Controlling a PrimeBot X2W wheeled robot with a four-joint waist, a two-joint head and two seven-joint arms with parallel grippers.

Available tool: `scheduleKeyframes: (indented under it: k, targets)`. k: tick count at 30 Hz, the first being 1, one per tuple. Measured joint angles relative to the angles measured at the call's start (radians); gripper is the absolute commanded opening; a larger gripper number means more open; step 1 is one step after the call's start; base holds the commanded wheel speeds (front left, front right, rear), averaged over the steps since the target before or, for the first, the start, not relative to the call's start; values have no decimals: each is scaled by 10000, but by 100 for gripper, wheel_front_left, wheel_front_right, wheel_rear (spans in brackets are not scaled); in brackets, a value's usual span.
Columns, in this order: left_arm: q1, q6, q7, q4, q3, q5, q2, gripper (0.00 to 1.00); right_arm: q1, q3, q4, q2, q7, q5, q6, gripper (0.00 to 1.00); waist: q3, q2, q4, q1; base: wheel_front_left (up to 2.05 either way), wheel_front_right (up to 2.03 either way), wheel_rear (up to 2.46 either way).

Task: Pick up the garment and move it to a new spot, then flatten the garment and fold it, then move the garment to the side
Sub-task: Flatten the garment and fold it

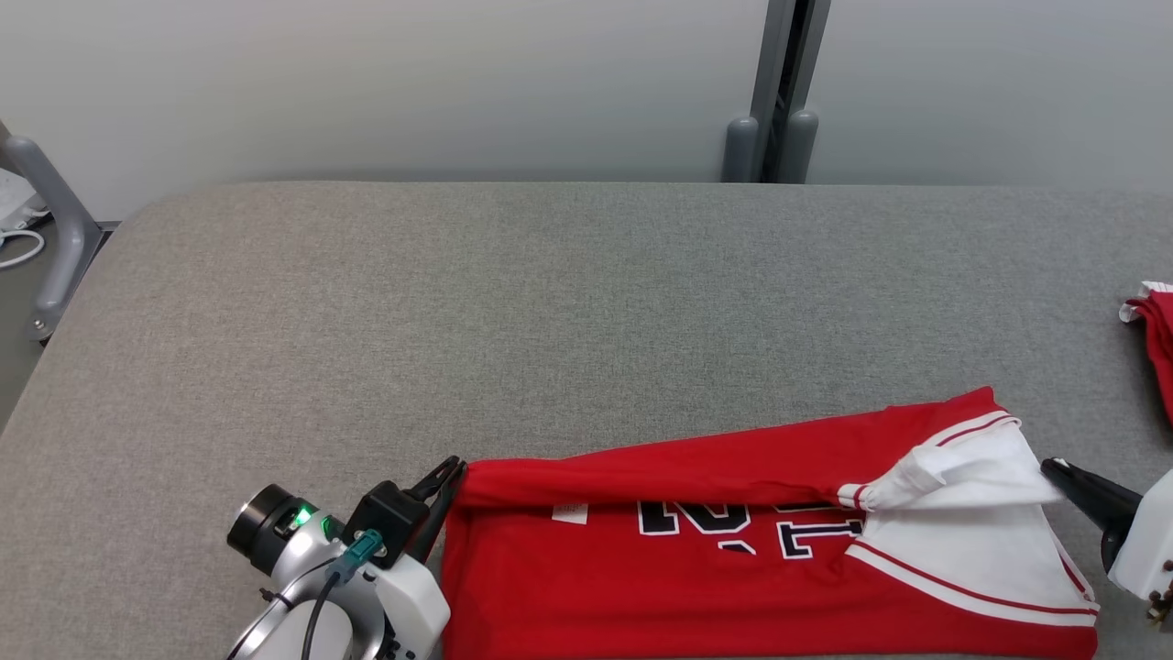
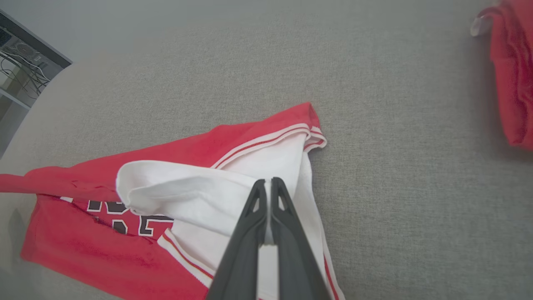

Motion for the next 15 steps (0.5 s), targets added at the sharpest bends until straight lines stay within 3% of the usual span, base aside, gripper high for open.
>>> scheduleKeyframes:
  k: [15]
  targets:
    - [338, -40, 0, 374, -738, 529, 104, 0, 267, 359, -36, 6, 483, 81, 0, 0, -118, 0, 66, 0, 0, 0, 0]
